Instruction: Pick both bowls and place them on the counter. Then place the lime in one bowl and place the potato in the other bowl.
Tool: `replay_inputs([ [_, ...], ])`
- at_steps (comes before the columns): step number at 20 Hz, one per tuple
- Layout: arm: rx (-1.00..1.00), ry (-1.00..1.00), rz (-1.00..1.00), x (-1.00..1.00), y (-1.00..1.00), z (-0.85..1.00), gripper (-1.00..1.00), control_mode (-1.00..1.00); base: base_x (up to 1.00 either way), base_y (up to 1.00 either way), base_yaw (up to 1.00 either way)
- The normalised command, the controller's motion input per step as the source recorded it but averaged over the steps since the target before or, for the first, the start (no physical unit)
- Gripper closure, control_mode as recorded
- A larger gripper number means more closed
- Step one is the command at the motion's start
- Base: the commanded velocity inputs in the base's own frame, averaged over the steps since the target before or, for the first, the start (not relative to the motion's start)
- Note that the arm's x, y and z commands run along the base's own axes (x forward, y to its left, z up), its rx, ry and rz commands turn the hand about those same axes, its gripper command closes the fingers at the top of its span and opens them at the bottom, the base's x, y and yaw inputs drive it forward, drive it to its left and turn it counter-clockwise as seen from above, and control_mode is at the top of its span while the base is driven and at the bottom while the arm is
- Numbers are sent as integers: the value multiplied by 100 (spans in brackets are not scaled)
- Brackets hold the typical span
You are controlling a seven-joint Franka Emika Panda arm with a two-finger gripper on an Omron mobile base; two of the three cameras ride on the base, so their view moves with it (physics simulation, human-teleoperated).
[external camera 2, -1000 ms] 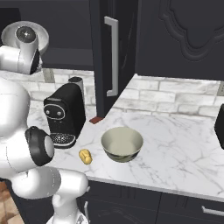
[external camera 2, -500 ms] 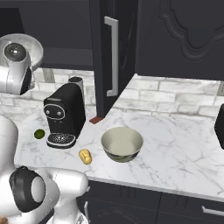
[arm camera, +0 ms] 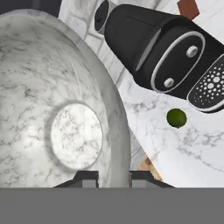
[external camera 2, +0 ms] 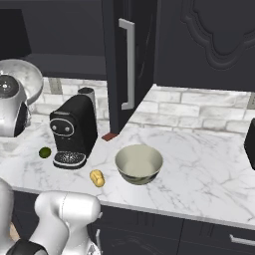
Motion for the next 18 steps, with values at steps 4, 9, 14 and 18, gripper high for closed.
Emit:
replay_inputs([
  [4, -6, 9, 0, -50, 0, -62, 100, -100, 0, 0, 0],
  [9, -10, 12, 1, -29, 0, -61, 100, -100, 0, 0, 0],
  [14, -14, 17, 9, -4, 12, -53, 100, -100, 0, 0, 0],
  [18, -11, 12, 12, 0, 18, -44, 100, -100, 0, 0, 0],
])
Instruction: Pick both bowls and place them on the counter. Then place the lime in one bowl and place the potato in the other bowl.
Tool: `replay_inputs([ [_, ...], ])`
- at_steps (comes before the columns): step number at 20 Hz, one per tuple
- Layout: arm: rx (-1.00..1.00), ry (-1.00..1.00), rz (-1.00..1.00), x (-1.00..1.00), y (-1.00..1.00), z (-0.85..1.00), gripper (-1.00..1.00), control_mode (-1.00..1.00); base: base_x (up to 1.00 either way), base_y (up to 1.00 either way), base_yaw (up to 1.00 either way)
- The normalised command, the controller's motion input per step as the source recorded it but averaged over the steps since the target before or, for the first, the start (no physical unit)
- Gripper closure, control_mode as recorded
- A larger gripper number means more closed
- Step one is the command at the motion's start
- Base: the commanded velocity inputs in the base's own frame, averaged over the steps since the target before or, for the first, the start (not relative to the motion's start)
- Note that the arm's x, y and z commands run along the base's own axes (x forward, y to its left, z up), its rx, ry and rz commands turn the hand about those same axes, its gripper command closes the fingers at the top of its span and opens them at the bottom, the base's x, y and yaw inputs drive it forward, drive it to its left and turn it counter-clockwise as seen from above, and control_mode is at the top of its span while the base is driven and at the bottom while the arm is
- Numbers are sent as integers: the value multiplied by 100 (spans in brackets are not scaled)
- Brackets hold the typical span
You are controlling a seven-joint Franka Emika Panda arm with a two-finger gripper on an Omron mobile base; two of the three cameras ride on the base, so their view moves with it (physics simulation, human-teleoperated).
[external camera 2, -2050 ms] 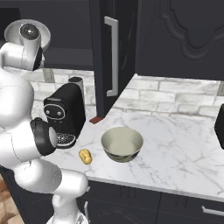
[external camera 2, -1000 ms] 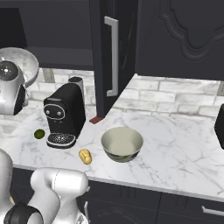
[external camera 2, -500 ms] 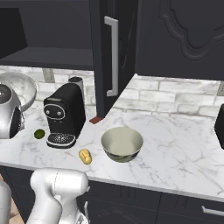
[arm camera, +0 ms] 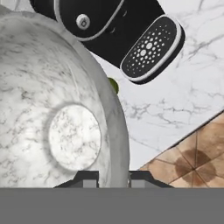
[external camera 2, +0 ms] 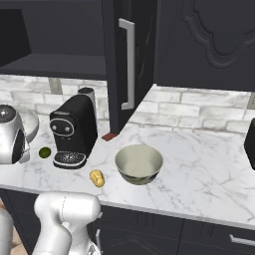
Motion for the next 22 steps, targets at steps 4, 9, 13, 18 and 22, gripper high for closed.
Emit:
replay_inputs([
  [4, -7, 7, 10, -7, 7, -35, 100, -100, 0, 0, 0],
  [9, 0, 0, -3, -67, -13, -24, 100, -100, 0, 0, 0],
  [13, 0, 0, -10, -74, -22, -20, 100, -100, 0, 0, 0],
  [18, 0, 0, -21, -53, -39, -9, 100, -100, 0, 0, 0],
  [22, 0, 0, -26, -35, -51, -1, 100, -100, 0, 0, 0],
])
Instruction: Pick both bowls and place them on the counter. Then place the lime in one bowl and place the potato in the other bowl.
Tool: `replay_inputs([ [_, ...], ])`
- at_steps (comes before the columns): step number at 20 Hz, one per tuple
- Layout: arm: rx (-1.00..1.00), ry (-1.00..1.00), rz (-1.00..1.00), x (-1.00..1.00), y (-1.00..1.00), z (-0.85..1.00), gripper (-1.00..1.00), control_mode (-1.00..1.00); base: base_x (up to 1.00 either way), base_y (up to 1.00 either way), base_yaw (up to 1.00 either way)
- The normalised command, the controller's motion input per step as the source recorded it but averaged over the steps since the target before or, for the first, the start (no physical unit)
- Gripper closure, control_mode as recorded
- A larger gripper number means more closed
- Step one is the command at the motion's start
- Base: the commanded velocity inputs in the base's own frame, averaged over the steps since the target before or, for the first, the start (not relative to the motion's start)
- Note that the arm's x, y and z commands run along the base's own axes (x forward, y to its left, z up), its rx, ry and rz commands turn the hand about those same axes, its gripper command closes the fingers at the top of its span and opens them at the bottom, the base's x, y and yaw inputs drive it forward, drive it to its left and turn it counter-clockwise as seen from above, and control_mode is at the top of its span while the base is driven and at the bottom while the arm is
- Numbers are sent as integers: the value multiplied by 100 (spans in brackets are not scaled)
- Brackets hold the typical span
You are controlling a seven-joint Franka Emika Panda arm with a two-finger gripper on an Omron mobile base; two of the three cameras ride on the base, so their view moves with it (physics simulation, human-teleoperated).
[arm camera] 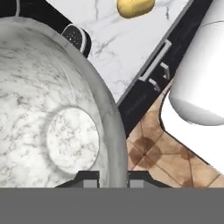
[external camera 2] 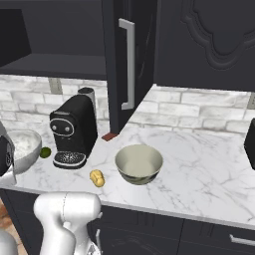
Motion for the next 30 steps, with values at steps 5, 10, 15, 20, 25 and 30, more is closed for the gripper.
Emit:
replay_inputs([
  [5, 0, 0, -27, -35, -52, 0, 100, -100, 0, 0, 0],
  [10, 0, 0, -29, -38, -54, -1, 100, -100, 0, 0, 0],
  [15, 1, 0, -31, -37, -60, -3, 100, -100, 0, 0, 0],
  [20, 2, 0, -30, -36, -69, -5, 100, -100, 0, 0, 0],
  [25, 1, -3, -29, -39, -66, -6, 100, -100, 0, 0, 0],
  [30, 0, -16, -26, -52, -40, -31, 100, -100, 0, 0, 0],
])
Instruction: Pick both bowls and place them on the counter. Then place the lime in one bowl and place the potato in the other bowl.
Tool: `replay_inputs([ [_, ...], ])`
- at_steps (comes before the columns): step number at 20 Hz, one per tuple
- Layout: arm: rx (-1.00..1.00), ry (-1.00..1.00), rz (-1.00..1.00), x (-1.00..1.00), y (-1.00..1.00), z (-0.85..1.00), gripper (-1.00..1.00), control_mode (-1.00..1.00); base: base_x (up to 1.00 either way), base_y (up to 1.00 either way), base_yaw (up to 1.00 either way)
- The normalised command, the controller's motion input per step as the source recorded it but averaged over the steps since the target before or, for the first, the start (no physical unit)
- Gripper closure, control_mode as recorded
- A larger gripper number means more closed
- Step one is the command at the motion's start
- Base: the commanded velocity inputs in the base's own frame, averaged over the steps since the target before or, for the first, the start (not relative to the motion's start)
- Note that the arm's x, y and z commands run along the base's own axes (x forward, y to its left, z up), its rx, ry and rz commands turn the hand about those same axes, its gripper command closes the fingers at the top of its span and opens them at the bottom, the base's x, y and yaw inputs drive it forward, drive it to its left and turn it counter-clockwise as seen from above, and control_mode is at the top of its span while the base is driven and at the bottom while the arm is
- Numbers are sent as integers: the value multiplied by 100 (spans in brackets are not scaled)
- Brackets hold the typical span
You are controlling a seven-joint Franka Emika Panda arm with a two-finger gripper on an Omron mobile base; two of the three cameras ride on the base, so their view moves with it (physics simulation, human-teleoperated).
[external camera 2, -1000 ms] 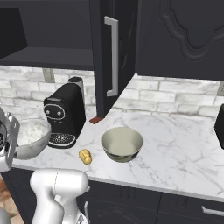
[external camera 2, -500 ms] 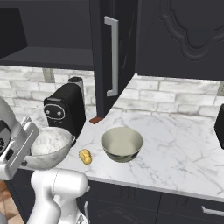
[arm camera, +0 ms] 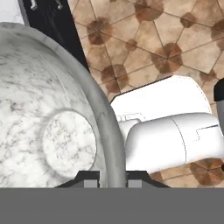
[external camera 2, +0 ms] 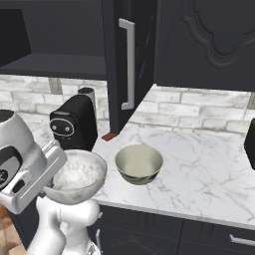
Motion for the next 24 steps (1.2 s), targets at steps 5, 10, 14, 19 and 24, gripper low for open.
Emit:
replay_inputs([
  [5, 0, -32, -19, -68, -6, -33, 100, -100, 0, 0, 0],
  [10, 0, -23, -15, -74, 0, -46, 100, -100, 0, 0, 0],
  [14, 1, -6, -13, -44, -24, -28, 100, -100, 0, 0, 0],
  [19, 6, -2, -12, -23, -59, -15, 100, -100, 0, 0, 0],
  [24, 5, -3, -9, -12, -69, -11, 100, -100, 0, 0, 0],
])
